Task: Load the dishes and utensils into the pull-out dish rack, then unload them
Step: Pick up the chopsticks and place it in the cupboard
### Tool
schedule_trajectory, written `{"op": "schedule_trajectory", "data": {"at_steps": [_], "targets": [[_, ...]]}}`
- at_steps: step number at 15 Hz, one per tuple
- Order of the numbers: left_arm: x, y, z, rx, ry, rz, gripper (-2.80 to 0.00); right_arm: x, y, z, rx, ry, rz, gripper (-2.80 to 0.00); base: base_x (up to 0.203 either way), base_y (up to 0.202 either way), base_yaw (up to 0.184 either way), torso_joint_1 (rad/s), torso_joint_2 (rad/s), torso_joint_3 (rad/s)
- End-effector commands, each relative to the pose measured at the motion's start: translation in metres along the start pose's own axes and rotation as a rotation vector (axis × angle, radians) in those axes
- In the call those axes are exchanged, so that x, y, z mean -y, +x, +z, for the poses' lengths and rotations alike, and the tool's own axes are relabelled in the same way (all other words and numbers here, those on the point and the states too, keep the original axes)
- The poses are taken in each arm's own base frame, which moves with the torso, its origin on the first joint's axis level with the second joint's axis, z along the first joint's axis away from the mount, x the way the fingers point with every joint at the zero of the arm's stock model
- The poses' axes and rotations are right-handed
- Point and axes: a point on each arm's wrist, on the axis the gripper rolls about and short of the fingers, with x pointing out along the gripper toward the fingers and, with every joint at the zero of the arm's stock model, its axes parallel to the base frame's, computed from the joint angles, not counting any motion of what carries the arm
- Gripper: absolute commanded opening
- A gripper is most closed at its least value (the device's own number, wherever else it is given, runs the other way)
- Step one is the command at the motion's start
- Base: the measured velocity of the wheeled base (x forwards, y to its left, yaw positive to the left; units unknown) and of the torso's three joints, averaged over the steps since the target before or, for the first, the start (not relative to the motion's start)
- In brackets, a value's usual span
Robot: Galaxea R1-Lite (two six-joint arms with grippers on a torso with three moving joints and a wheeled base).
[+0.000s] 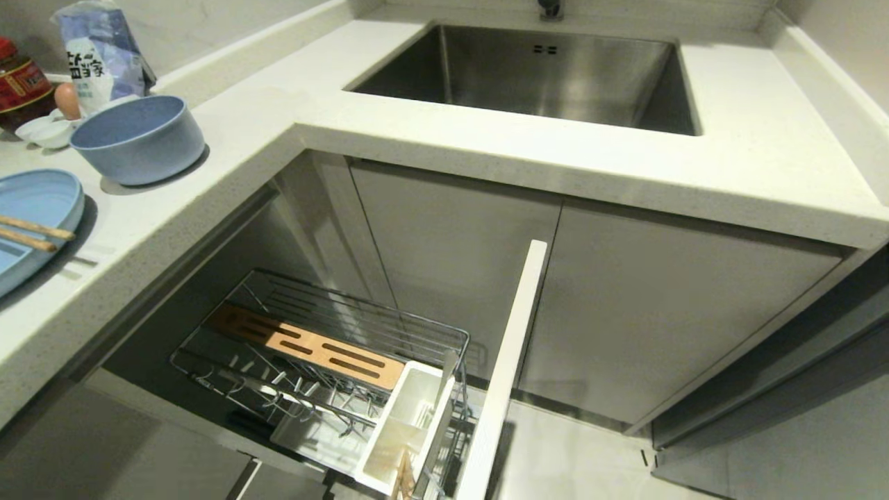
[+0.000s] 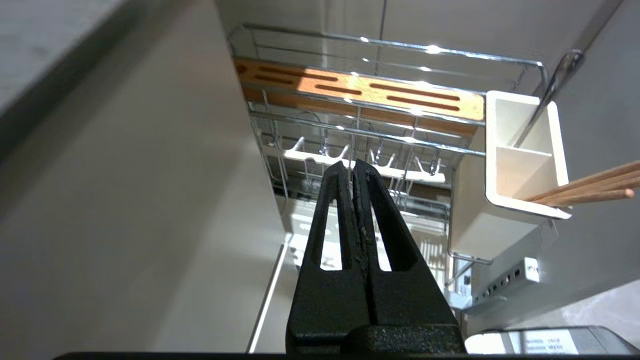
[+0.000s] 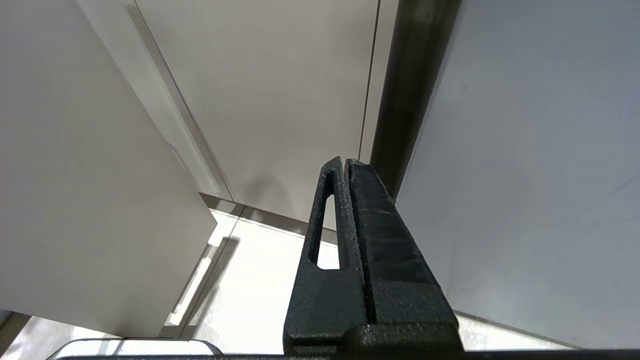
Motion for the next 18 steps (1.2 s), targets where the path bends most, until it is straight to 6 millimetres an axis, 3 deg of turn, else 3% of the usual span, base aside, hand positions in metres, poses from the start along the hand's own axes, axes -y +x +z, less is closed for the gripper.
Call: {"op": "schedule_trajectory", "data": {"at_steps": [1,18], "targets": [[0.0003,0.0009,-0.0037,-0.013,-0.004,0.000,-2.80,0.0000,0.0013,-0.0064,-0.022,0.000,0.000,-2.80,0.000,0.000,0.000,-0.001,0.00,-0.090],[0.0002,0.0008,-0.0034,-0.012,-0.007,0.001,-2.80,0.0000,0.0013,-0.0064,-0.022,0.000,0.000,-2.80,0.000,0.000,0.000,0.000,0.00,-0.004]]}}
